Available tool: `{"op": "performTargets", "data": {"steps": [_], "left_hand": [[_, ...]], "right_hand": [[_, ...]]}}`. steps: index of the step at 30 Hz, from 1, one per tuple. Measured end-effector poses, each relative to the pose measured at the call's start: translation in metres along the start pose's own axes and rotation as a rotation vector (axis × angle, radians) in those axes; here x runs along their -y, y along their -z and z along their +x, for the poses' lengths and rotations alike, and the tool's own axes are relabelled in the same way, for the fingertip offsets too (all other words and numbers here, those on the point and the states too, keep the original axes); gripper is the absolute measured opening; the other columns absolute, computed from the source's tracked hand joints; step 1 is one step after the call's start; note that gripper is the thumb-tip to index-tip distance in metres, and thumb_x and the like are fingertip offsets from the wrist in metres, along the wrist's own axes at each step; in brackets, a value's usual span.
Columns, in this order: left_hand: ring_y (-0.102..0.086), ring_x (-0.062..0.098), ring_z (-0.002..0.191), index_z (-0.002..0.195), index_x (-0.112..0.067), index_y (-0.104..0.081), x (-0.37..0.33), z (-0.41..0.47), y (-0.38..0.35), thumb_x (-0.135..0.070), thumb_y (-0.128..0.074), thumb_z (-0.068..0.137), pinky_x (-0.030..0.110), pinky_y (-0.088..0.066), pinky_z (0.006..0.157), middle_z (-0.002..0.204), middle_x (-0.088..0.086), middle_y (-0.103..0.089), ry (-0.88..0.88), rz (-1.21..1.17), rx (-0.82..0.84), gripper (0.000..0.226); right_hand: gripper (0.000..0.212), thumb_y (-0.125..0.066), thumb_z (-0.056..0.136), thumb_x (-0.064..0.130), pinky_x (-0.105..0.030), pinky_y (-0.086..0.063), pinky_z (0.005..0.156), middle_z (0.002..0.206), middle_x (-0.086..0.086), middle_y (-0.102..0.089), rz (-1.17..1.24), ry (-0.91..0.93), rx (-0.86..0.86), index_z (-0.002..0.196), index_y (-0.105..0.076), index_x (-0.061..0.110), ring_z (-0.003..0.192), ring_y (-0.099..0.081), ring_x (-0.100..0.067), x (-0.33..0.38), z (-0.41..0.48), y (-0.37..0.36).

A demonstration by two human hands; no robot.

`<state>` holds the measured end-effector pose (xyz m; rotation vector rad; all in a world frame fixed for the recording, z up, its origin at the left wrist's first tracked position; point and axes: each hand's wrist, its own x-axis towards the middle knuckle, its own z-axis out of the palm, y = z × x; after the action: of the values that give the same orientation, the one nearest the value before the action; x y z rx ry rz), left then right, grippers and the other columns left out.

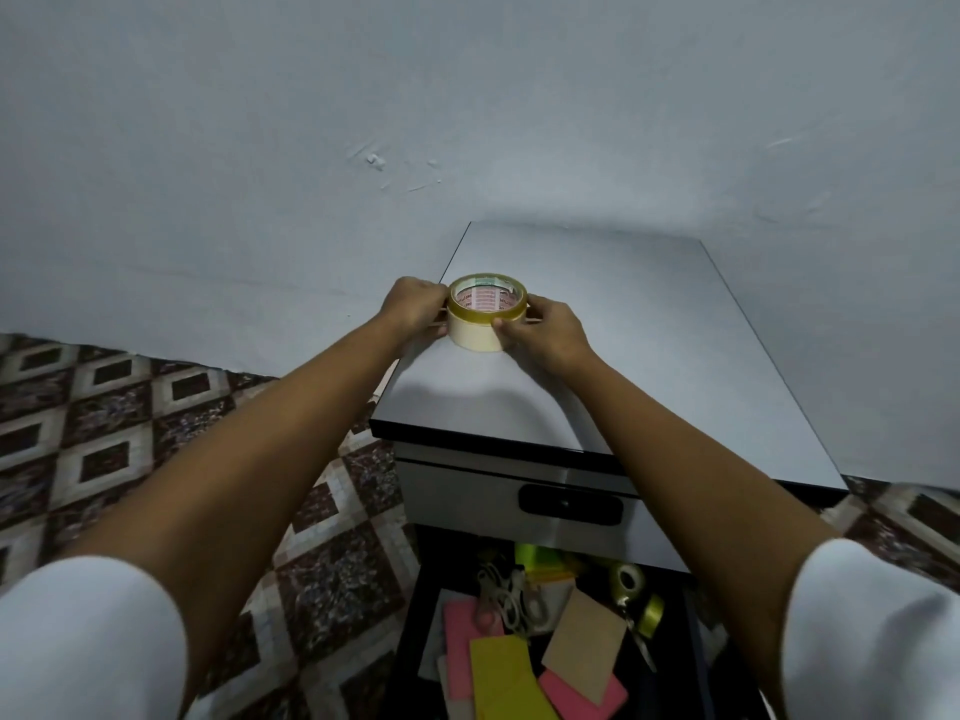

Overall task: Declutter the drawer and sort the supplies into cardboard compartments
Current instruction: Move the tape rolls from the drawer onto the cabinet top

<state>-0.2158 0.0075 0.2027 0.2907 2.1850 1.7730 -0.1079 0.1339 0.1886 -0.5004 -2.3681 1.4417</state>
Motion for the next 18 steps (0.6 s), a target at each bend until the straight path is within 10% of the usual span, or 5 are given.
{"op": "performTargets", "data": {"steps": [3,6,18], "left_hand": [[-0.056,0.025,0.087,0.095,-0.006,-0.063,0.003,-0.001,0.003,-0.010,-0.047,0.091,0.034,-0.049,0.076,0.092,0.015,-0.059,-0.065,0.127,-0.024,0.017],[-0.056,0.026,0.112,0.126,-0.007,-0.056,0.001,-0.020,0.004,-0.017,-0.045,0.095,0.041,-0.046,0.100,0.123,0.012,-0.059,-0.183,0.279,-0.092,0.034],[-0.057,0.009,0.093,0.117,-0.010,-0.063,0.101,-0.189,-0.022,-0.011,-0.057,0.091,-0.001,-0.038,0.073,0.106,0.002,-0.063,-0.437,0.370,0.029,0.026]], "right_hand": [[0.057,-0.063,0.088,0.018,0.002,-0.041,0.068,0.128,-0.004,-0.052,-0.026,-0.007,0.004,0.138,-0.040,0.001,0.112,-0.050,-0.015,0.002,-0.004,0.003],[0.073,-0.066,0.086,0.029,-0.027,-0.038,0.101,0.145,-0.012,-0.041,-0.095,0.006,-0.005,0.144,-0.030,0.003,0.128,-0.045,-0.023,0.005,-0.017,0.012],[0.040,-0.071,0.081,0.016,-0.017,-0.048,0.084,0.103,0.000,-0.063,-0.051,0.126,-0.009,0.120,-0.061,0.011,0.092,-0.061,-0.009,-0.049,-0.176,0.022]]}}
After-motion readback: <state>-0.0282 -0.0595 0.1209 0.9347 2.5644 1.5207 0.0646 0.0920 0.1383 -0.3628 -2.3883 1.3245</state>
